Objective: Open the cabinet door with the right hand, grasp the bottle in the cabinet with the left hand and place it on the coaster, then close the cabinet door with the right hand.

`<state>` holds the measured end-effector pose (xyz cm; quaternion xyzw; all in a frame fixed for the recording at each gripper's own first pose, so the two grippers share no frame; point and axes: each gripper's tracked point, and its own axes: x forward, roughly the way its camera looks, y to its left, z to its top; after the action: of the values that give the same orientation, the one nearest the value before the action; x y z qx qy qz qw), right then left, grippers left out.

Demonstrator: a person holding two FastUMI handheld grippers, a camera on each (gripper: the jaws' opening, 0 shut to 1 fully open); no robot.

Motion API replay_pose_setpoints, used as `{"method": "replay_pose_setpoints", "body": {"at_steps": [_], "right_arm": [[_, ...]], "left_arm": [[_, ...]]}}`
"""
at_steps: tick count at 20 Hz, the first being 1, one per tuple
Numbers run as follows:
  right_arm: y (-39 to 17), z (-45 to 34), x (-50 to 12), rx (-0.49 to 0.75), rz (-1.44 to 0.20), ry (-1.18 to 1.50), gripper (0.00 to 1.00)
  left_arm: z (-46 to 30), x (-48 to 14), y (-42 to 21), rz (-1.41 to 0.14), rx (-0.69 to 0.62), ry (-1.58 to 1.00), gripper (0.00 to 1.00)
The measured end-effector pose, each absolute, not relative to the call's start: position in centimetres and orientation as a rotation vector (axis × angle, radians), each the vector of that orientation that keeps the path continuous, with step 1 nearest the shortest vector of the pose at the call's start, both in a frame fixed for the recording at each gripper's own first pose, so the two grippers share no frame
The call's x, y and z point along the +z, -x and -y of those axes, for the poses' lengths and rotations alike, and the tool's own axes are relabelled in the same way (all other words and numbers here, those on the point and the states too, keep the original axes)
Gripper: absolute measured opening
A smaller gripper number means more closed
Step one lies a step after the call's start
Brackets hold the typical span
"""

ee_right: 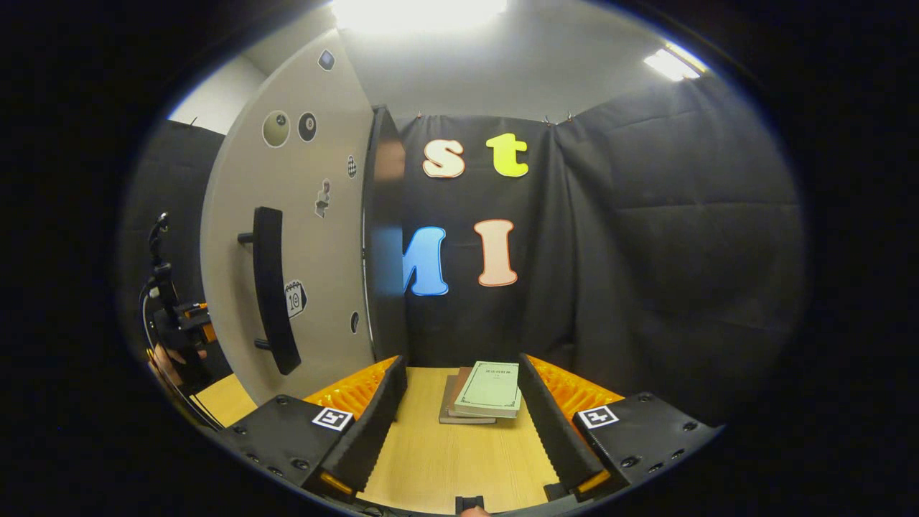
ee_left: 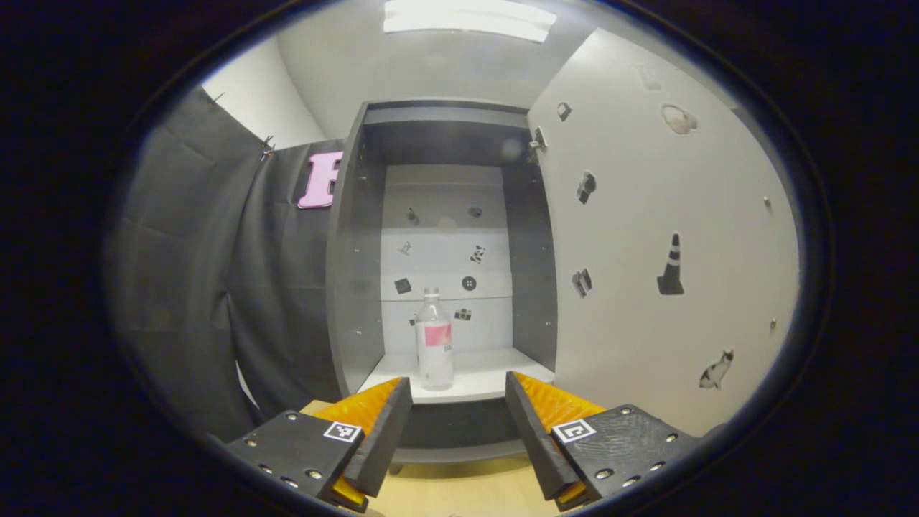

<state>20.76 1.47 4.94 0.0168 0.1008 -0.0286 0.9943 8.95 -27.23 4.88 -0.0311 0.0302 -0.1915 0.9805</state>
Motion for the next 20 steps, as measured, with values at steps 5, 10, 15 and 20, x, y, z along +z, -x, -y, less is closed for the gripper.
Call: {"method": "replay_pose_setpoints", "body": {"at_steps": [5,10,15,20], "right_arm": [[-21.1,-0.2,4.1,-0.146,-0.214,-0.062,0.98],[-21.3,0.5,3.1,-0.240,-0.227,-0.124,0.98],[-21.7,1.0,2.0,-0.328,-0.247,-0.123,0.98],[-22.2,0.9,0.7,-0.387,-0.273,-0.115,0.98]], "left_arm": [[27.3,4.8,-15.5,-0.087,-0.402,0.070,0.79],[28.2,3.2,-21.1,-0.102,-0.436,0.050,0.79],[30.2,0.8,-25.7,-0.122,-0.479,0.034,0.79],[30.9,-1.3,-29.3,-0.143,-0.493,0.029,0.79]]}}
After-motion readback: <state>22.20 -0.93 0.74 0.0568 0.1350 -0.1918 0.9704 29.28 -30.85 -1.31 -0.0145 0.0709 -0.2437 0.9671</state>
